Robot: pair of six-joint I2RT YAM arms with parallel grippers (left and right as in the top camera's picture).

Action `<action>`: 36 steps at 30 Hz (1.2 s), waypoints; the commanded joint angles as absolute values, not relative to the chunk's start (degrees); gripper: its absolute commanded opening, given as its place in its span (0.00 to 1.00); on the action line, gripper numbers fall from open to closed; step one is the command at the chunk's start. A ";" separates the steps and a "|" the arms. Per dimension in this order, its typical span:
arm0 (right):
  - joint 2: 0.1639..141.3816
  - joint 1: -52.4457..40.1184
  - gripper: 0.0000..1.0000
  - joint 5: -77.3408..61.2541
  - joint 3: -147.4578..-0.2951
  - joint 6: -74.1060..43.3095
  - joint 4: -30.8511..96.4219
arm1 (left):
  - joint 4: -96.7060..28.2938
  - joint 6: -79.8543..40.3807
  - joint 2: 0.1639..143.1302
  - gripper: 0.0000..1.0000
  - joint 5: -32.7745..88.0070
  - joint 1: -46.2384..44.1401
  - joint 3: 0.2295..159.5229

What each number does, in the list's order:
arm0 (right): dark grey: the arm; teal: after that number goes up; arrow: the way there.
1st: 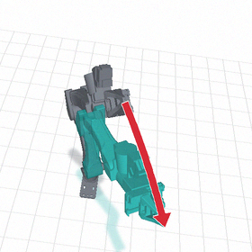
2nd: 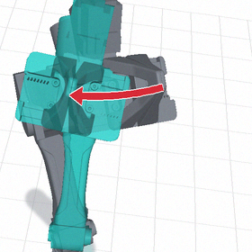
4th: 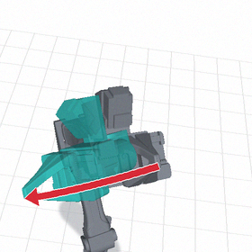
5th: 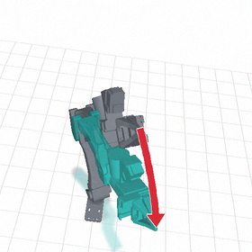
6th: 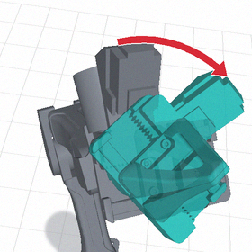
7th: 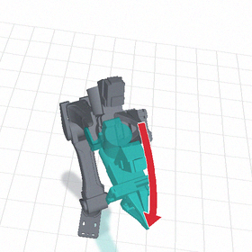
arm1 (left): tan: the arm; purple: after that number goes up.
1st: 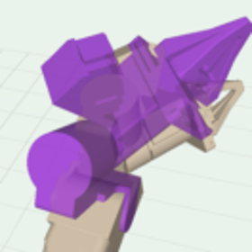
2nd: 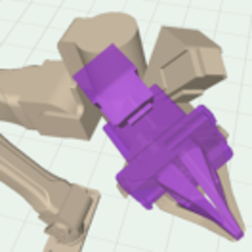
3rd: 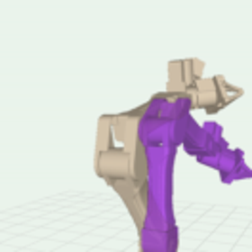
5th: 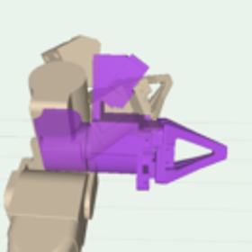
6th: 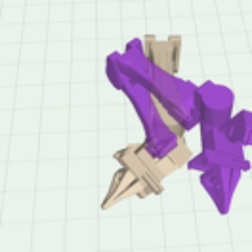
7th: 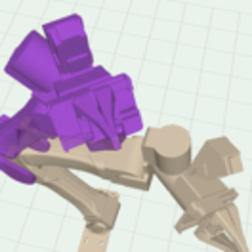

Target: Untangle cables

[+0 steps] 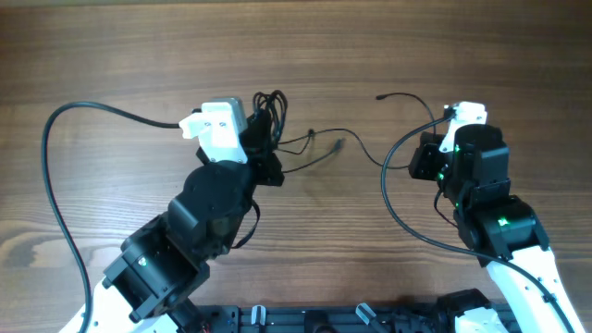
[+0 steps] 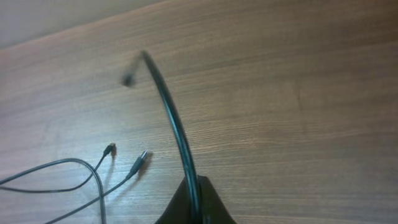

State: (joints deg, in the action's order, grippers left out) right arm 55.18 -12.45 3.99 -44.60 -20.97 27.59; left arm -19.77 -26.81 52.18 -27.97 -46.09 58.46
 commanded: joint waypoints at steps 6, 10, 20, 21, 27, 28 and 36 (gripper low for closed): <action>54.72 -12.53 1.00 -15.09 -44.53 -11.25 27.53 | -20.47 -13.78 51.44 0.04 -12.19 -45.84 59.59; 53.28 -12.53 1.00 -22.63 -44.58 -5.61 27.44 | -21.43 -1.58 51.42 0.04 -0.08 -45.84 59.59; 40.34 -12.53 0.99 -39.38 -44.58 6.46 25.26 | -24.01 11.38 51.44 0.04 17.28 -45.84 59.59; 39.09 -12.53 0.99 -39.33 -44.58 6.48 25.02 | -23.75 11.84 51.55 0.04 20.51 -45.84 59.59; 37.30 -12.53 0.99 -41.80 -44.58 6.52 24.64 | -21.98 11.77 54.22 0.04 30.04 -45.84 59.59; 37.36 -12.53 0.99 -42.46 -44.58 6.72 24.62 | -21.50 11.75 54.65 0.04 30.79 -45.84 59.59; 37.39 -12.53 0.62 -45.10 -44.58 8.01 24.91 | -14.72 11.18 57.87 0.04 32.03 -45.84 59.59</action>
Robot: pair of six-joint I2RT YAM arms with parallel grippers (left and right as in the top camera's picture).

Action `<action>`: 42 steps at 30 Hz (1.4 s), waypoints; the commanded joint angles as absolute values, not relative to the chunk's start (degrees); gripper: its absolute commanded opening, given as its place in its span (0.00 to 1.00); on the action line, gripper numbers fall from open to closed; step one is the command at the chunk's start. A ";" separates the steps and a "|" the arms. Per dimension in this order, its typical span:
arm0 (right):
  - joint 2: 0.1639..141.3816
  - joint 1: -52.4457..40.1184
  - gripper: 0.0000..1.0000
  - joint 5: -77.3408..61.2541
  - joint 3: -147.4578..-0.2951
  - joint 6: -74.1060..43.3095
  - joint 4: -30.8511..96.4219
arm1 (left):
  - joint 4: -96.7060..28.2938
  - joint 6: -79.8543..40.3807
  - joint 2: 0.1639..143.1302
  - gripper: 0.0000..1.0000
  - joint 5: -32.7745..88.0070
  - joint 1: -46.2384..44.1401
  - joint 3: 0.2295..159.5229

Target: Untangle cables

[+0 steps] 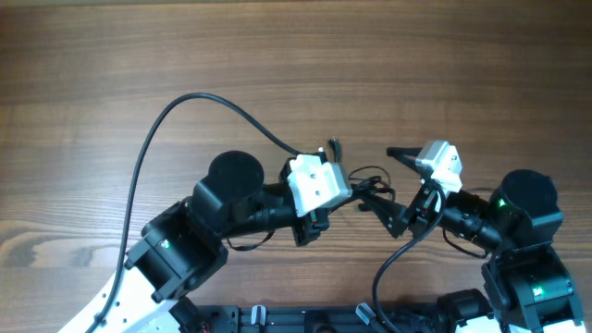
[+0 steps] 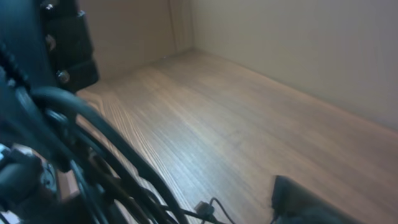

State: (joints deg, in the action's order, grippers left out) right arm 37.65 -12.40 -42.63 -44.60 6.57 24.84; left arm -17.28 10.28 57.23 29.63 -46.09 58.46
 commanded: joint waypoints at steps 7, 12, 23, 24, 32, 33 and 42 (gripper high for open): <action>37.39 -12.53 0.04 -41.65 -44.58 7.14 25.26 | -10.79 10.83 58.26 0.16 27.20 -45.84 59.59; 37.39 -12.53 0.04 -32.86 -44.58 1.17 25.74 | -10.46 2.33 57.89 0.26 18.44 -45.82 59.59; 37.39 -12.53 0.04 -25.21 -44.58 -11.27 24.29 | -14.66 -20.71 57.60 0.77 -10.46 -45.82 59.59; 37.39 -12.53 0.04 -25.10 -44.58 -11.73 24.03 | -15.09 -21.10 57.47 0.75 -10.55 -45.82 59.59; 37.39 -12.53 0.04 -26.30 -44.58 -12.14 22.92 | -15.29 -14.52 57.10 0.65 -0.19 -45.84 59.59; 37.39 -12.53 0.04 -27.55 -44.58 -11.90 22.46 | -15.29 -13.28 57.10 0.66 2.11 -45.84 59.59; 37.39 -12.53 0.04 -38.57 -44.58 -7.27 20.45 | -15.92 -4.69 57.12 0.75 15.00 -45.84 59.59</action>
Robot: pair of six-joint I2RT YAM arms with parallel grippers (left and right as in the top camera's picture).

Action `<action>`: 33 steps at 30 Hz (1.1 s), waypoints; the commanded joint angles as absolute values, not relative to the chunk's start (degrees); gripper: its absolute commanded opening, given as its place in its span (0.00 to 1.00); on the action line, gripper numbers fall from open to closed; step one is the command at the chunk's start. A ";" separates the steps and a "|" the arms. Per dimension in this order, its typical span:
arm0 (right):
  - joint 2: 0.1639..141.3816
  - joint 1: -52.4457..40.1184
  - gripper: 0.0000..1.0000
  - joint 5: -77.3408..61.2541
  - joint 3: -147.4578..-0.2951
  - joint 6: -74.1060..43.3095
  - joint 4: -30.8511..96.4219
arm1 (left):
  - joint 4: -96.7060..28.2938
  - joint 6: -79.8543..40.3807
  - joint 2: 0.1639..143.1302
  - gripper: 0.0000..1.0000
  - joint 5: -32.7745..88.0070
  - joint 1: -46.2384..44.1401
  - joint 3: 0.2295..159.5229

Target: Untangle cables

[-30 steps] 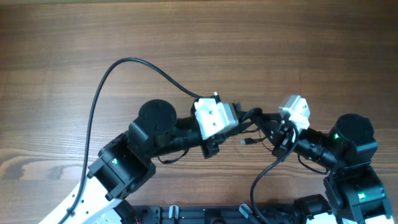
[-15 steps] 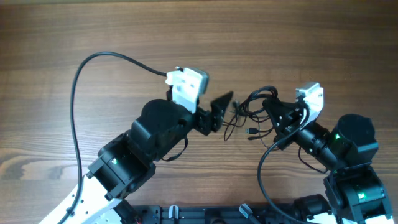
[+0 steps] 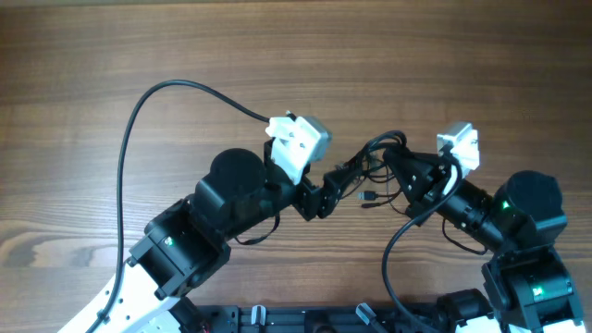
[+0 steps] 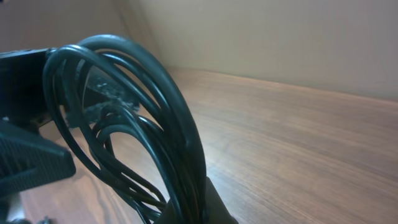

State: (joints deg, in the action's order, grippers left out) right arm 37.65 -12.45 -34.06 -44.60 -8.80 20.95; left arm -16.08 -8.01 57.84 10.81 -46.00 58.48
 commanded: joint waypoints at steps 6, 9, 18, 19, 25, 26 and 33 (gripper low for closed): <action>37.39 -12.53 0.04 -43.31 -44.58 -4.47 19.97 | -16.27 -4.67 57.10 0.73 14.98 -45.82 59.59; 37.39 -12.53 0.04 -39.29 -44.58 -4.47 21.04 | -16.14 -4.69 56.75 0.71 15.03 -45.84 59.59; 37.39 -12.53 0.04 -42.33 -44.58 8.14 23.62 | -15.77 -4.69 50.06 0.76 14.13 -45.82 59.59; 37.39 -12.53 0.04 -44.71 -44.58 10.83 23.46 | -15.79 -4.69 49.54 0.76 13.28 -45.82 59.59; 37.39 -12.53 0.04 -48.42 -44.58 18.02 22.11 | -17.28 -4.69 49.50 0.70 12.58 -45.82 59.59; 37.39 -12.53 0.04 -48.49 -44.58 18.02 21.65 | -17.76 -4.69 49.50 0.70 12.56 -45.82 59.59; 37.39 -12.53 0.04 -50.54 -44.58 19.38 19.62 | -19.35 -4.95 52.69 0.67 12.64 -45.84 59.59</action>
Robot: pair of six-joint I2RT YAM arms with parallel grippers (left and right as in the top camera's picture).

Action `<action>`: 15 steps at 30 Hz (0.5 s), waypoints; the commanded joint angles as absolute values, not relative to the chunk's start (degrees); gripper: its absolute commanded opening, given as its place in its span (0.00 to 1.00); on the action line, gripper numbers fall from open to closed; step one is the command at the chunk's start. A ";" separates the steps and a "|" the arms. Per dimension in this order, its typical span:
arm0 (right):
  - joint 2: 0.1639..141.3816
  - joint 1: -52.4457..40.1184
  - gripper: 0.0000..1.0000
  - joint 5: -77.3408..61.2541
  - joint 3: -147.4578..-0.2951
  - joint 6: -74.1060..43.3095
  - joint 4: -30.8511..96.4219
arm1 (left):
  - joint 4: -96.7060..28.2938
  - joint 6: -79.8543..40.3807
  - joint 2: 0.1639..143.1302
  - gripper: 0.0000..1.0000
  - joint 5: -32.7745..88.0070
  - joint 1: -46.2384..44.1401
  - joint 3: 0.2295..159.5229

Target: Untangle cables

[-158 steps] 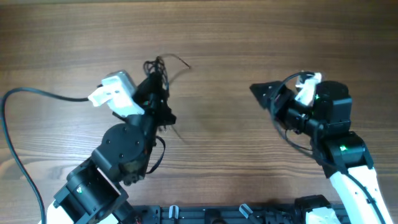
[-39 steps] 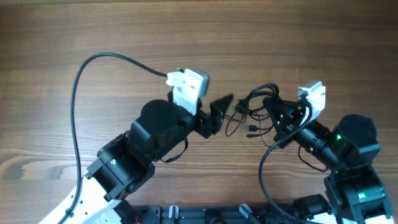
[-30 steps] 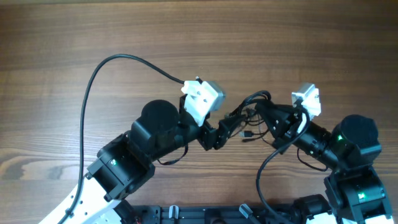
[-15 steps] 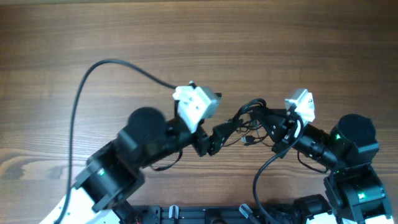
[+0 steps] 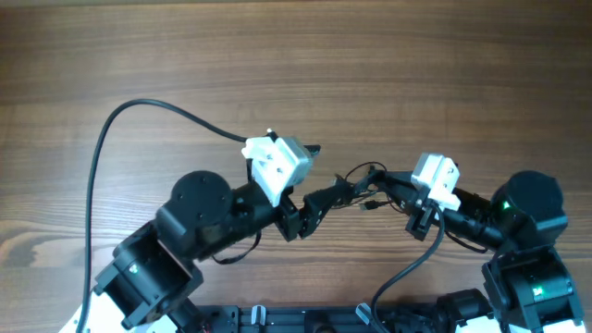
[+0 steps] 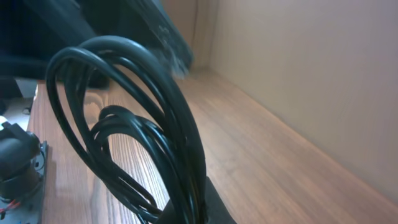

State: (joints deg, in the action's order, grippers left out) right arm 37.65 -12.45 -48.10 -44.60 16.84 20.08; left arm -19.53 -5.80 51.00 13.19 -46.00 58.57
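A tangle of thin black cables (image 5: 368,176) hangs above the table between my two grippers. My left gripper (image 5: 340,188) reaches in from the left, and its fingers look shut on the tangle's left end. My right gripper (image 5: 396,185) comes from the right and is shut on the other end. In the right wrist view several cable loops (image 6: 163,118) rise out of the shut right gripper (image 6: 194,210). A small plug (image 5: 368,206) dangles under the tangle. The blurred dark left arm (image 6: 130,31) fills the upper left there.
A long black cable (image 5: 120,113) arcs from the left wrist over the wooden table (image 5: 416,65) and down past the left arm. Another black cable (image 5: 407,273) drops from the right wrist to the front edge. A pale wall (image 6: 323,74) stands behind.
Both grippers still hold the tangle above the table's front middle. The left wrist has shifted left and lower, the right wrist slightly left, and the tangle looks more stretched out.
At first the left gripper was at a cable clump on the table's left middle, while the right gripper, far right, held one thick cable end. Then both arms met near the front centre. By now the tangle hangs between the two shut grippers.
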 commanded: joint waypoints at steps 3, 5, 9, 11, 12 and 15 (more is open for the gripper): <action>37.39 -12.53 0.04 -50.54 -44.58 19.49 19.81 | -18.41 -4.93 53.39 0.66 14.87 -45.84 59.59; 37.39 -12.53 0.04 -50.52 -44.58 19.49 19.79 | -17.50 -4.93 53.93 0.67 16.93 -45.84 59.59; 37.39 -12.53 0.04 -47.11 -44.56 19.49 20.23 | -16.16 -4.93 54.98 0.66 19.18 -45.84 59.59; 37.52 -12.53 0.04 -45.36 -44.56 19.44 20.58 | -15.90 -4.91 54.98 0.65 20.49 -45.84 59.59; 37.63 -12.53 0.04 -45.01 -44.56 19.42 20.58 | -15.73 -4.91 54.98 0.65 21.37 -45.84 59.59; 38.48 -12.53 0.04 -45.01 -44.56 19.29 20.27 | -15.68 -4.91 55.00 0.65 23.75 -45.84 59.59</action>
State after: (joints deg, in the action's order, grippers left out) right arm 37.69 -12.45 -46.50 -44.60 18.37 20.69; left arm -16.19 -5.80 54.98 19.25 -46.00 58.57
